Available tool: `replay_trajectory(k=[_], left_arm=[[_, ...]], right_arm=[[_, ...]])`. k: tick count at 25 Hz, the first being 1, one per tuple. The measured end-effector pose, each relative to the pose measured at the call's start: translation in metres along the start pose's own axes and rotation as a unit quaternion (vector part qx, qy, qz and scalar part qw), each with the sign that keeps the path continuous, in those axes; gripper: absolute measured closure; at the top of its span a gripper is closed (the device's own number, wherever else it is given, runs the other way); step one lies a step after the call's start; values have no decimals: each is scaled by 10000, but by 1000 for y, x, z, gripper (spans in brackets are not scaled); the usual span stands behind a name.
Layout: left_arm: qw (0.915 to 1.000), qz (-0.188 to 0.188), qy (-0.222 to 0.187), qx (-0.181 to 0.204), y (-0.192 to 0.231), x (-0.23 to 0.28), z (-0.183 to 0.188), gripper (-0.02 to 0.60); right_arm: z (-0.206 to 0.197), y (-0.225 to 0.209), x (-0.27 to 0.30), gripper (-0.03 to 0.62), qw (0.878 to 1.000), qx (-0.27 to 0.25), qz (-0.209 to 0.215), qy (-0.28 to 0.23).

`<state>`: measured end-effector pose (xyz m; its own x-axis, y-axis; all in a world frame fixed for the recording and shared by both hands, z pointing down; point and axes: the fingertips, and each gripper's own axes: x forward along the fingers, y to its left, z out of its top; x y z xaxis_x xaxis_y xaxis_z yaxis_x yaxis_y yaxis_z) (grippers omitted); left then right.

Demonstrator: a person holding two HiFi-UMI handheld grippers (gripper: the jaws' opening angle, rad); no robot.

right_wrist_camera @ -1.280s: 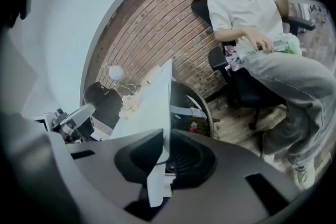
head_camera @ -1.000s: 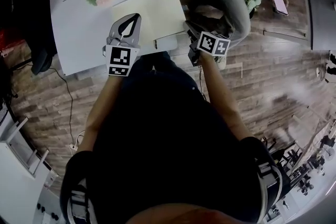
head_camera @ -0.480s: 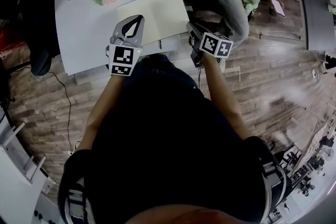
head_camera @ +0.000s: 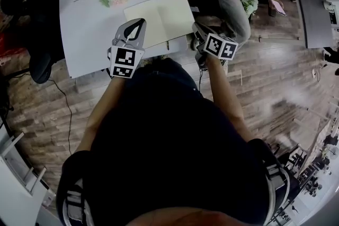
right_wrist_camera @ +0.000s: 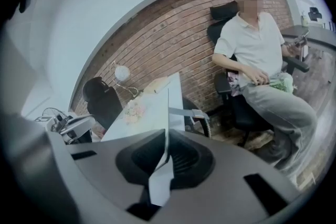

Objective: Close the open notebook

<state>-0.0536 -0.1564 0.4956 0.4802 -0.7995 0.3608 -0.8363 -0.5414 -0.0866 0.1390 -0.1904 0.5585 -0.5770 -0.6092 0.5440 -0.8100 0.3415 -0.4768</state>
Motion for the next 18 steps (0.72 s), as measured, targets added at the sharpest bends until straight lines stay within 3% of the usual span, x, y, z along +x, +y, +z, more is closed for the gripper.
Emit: replay_trajectory(k=[10, 18], left_arm=[[9999, -40, -165, -1, 15, -11, -5, 575], [9998, -77, -208, -1, 20, -12, -8, 575]], right_arm=[[6, 19, -7, 565, 9992, -90, -287, -276], [9, 44, -9, 568, 9971, -552, -432, -287]])
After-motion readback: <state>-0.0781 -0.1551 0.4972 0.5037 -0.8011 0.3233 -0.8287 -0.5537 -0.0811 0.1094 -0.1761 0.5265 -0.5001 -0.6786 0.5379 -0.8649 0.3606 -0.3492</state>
